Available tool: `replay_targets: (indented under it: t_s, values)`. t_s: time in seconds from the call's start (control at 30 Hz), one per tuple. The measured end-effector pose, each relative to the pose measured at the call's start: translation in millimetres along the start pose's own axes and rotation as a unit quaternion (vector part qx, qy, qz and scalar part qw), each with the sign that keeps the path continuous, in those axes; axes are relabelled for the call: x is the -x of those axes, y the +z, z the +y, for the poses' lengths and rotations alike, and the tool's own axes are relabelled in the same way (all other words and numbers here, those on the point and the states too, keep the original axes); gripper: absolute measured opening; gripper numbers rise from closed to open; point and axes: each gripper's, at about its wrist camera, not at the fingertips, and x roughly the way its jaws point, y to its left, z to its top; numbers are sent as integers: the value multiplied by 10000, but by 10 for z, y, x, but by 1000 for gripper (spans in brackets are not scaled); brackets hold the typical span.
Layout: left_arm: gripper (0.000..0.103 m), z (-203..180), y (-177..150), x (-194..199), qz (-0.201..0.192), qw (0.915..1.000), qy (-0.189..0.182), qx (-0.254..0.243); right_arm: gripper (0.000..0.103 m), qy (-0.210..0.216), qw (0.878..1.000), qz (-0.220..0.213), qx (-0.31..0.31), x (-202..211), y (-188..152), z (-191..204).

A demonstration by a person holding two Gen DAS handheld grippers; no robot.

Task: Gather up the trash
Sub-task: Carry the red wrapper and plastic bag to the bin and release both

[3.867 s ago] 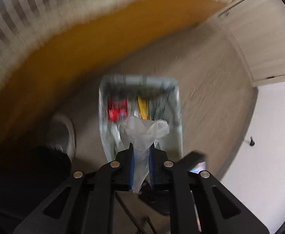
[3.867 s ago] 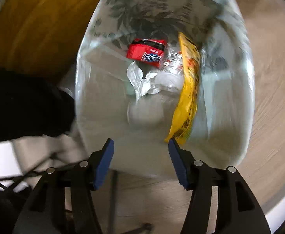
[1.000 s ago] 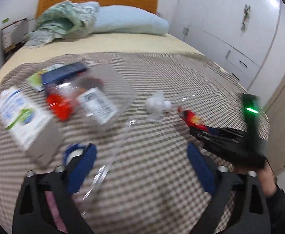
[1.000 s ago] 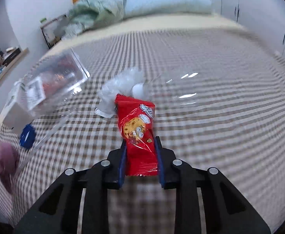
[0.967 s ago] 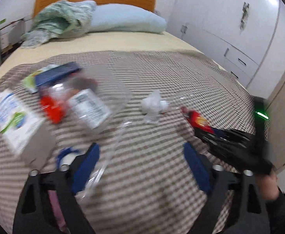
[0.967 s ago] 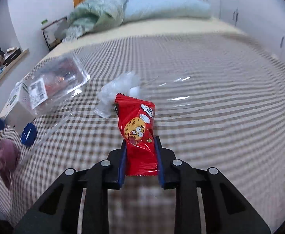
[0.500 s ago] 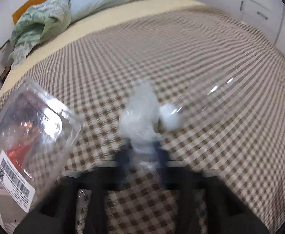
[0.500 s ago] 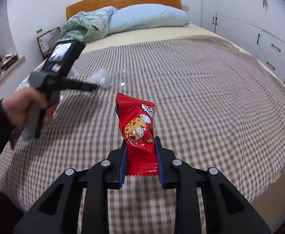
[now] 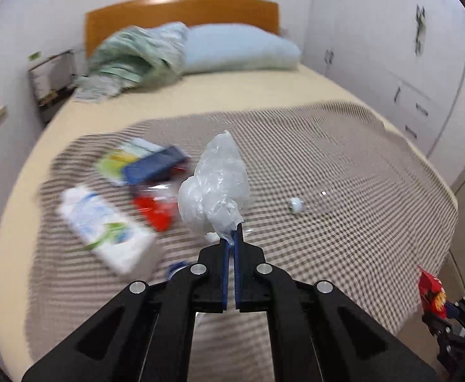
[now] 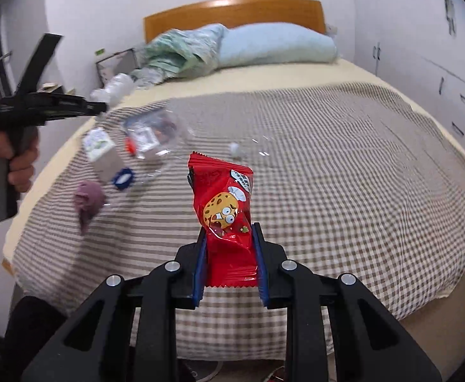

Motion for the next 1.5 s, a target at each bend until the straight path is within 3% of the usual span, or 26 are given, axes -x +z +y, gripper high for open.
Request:
replay_targets:
  t_s: [0.17,0.33,0.47,0.63,0.73,0.97,1.2,1.4,1.5]
  values:
    - [0,160,-187,776,-343,9994,60,-26,26,20,9998,-179,82,336,-14,278]
    - [0,20,-502,1332,-449,9983,-364,-54,26,-142,9995,-281,73,758,-235,303]
    - [0,-400,-825,1614,-404,9949,-854,-342,26,-262,9992,-287,-76,1103,-534,145]
    - [0,-1147,-1358,1789,-329,9816,-1637,-930,26,-695,9964,-210,-441,1506,-1149,-187]
    - [0,-1555,-1705,1633,-131,9746,-1881,-1212,26,-902,9933,-5,-720,1634,-1586,-435]
    - [0,-2395,-2446,944,1105,9562,-2207,-1572,26,-1150,9755,799,-1698,1488,-2692,-988]
    - [0,-2674,-3097,-53,2449,9388,-2032,-1321,26,-977,9397,2205,-2423,694,-3908,-1072]
    - [0,-2907,-3524,-683,3370,9118,-2093,-1058,26,-768,9079,2983,-2844,206,-4518,-1147]
    - [0,-3049,-3674,-900,3571,9057,-1989,-1124,26,-761,8964,3185,-2987,29,-4659,-1214]
